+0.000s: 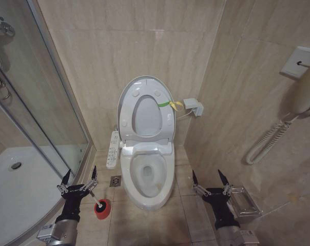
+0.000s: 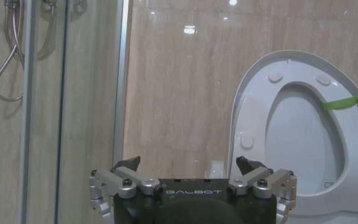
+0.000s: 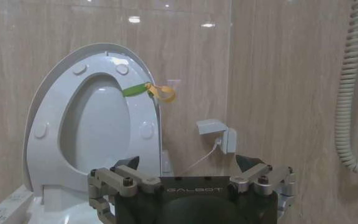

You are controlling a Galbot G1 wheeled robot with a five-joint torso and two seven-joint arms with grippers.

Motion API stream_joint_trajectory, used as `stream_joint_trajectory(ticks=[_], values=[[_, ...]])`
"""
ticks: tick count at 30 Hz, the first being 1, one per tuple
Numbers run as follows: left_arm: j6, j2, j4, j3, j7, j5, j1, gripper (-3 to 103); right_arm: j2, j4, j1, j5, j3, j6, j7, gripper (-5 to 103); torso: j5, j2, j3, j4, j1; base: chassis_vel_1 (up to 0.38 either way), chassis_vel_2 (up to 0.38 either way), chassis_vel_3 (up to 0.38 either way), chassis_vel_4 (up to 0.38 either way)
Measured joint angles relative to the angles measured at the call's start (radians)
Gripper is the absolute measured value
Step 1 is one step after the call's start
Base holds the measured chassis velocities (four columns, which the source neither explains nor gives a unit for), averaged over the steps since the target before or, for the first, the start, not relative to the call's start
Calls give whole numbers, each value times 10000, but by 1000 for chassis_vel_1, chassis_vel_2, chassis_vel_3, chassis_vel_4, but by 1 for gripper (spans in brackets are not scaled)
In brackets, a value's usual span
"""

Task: Open the toilet lid, clean the toilet bowl with a toilet brush, close the toilet lid, and flush.

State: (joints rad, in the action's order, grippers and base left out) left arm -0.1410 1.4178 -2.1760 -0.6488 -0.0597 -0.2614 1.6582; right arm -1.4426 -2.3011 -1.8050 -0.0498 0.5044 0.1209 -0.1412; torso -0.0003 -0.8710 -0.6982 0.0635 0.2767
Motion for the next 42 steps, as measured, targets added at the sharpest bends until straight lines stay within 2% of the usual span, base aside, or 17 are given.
stream_joint_trajectory(ticks=[4, 6, 7, 12, 14, 17, 19, 20, 21, 25, 26, 32, 33, 37, 38, 40, 42], values=[[393, -80, -186, -98, -4, -137, 84, 100, 0, 0, 0, 0, 0, 0, 0, 100, 0, 0, 0, 0, 0, 0, 0, 0, 0], [1150, -235, -571, -293, -18, -418, 240, 100, 0, 0, 0, 0, 0, 0, 0, 100, 0, 0, 0, 0, 0, 0, 0, 0, 0], [1150, -235, -571, -293, -18, -418, 240, 100, 0, 0, 0, 0, 0, 0, 0, 100, 0, 0, 0, 0, 0, 0, 0, 0, 0], [2953, -606, -1483, -752, -74, -1085, 614, 100, 0, 0, 0, 0, 0, 0, 0, 100, 0, 0, 0, 0, 0, 0, 0, 0, 0], [3110, -639, -1563, -789, -78, -1141, 647, 100, 0, 0, 0, 0, 0, 0, 0, 100, -1, 0, 0, 0, 0, 0, 0, 0, 0], [4047, -845, -2045, -1053, -51, -1448, 857, 100, 0, 0, 0, 0, 0, 0, 0, 100, -1, 0, 0, 0, 0, 0, 0, 0, 0], [3826, -1212, -1522, -1337, 486, -935, 1228, 100, 0, 0, 0, 0, -3, -1, 1, 100, 15, -1, 1, 2, -1, 0, 0, 0, 0], [3826, -1212, -1522, -1337, 486, -935, 1228, 100, 0, 0, 0, 0, -3, -1, 1, 100, 15, -1, 1, 2, -1, 0, 0, 0, 0], [3697, -1271, -1135, -1313, 607, -853, 1293, 100, 1, 1, 0, 0, 6, -1, -1, 100, -3, -1, -1, -4, 0, 0, 0, 0, 0], [2538, -1334, 234, -962, 823, -679, 1239, 100, 0, 1, 1, -1, 0, -1, 1, 100, 0, -1, 0, -1, 0, 0, 0, 0, 0], [2538, -1334, 234, -962, 823, -679, 1239, 100, 0, 1, 1, -1, 0, -1, 1, 100, 0, -1, 0, -1, 0, 0, 0, 0, 0], [892, -1243, 1623, -350, 923, -138, 878, 100, 0, 1, 0, 0, 0, -1, 1, 100, -1, -1, 0, 0, 0, 0, 0, 0, 0], [892, -1243, 1623, -350, 923, -138, 878, 100, 0, 1, 0, 0, 0, -1, 1, 100, -1, -1, 0, 0, 0, 0, 0, 0, 0], [-298, -1097, 2969, -37, 1160, 308, 651, 100, 0, 1, 0, 0, 1, -1, 1, 100, 0, 0, 0, 0, 0, 0, 0, 0, 0], [-298, -1097, 2969, -37, 1160, 308, 651, 100, 0, 1, 0, 0, 1, -1, 1, 100, 0, 0, 0, 0, 0, 0, 0, 0, 0], [-936, -967, 3816, 143, 706, 895, 488, 100, 0, 0, 0, 0, 0, -1, 1, 100, -1, 0, 0, 0, 0, 0, 0, 0, 0], [-1293, -876, 4299, 209, 497, 1236, 424, 100, 0, 0, 0, 0, 0, -1, 1, 100, -1, 0, 0, 0, 0, 0, 0, 0, 0]])
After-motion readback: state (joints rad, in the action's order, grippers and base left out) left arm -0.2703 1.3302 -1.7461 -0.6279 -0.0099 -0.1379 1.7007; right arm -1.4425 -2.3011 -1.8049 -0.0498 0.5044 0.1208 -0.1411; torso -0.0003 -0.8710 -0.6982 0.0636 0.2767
